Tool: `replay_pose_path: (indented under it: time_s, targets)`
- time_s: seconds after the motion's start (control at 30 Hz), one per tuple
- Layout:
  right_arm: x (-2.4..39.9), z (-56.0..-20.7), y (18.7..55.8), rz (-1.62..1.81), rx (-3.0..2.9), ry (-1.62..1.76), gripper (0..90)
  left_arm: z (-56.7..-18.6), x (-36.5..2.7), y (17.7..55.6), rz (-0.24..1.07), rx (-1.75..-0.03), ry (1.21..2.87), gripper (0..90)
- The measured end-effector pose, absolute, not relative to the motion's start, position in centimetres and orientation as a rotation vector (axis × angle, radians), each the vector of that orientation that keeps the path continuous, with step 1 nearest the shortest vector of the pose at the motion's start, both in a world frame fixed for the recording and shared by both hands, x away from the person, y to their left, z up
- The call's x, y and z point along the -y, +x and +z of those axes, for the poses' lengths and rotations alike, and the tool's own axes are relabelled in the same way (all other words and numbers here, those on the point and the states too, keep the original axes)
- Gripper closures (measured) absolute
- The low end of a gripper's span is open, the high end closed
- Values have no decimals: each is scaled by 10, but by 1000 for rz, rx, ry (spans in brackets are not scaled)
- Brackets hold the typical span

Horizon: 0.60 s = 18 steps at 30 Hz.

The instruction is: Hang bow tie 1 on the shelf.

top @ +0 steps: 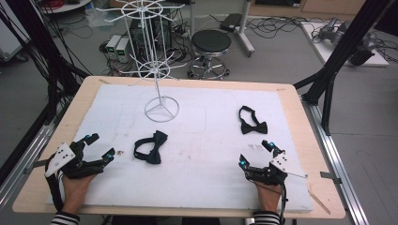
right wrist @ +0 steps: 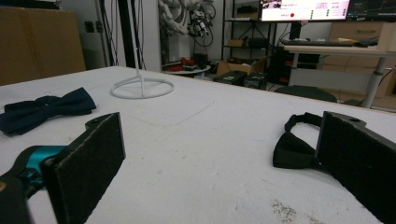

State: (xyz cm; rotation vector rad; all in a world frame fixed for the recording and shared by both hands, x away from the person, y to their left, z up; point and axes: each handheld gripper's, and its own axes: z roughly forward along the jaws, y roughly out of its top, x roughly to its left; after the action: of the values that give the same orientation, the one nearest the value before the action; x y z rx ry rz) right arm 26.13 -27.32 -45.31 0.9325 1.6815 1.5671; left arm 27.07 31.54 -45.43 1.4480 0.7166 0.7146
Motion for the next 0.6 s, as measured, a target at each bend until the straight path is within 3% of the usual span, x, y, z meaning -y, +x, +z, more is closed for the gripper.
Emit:
replay_pose_path:
  time_s: [0.6]
  targets:
    - [274, -453, 261, 1577, -1680, 945, 7, -454, -317, 271, 708, -727, 1436, 141]
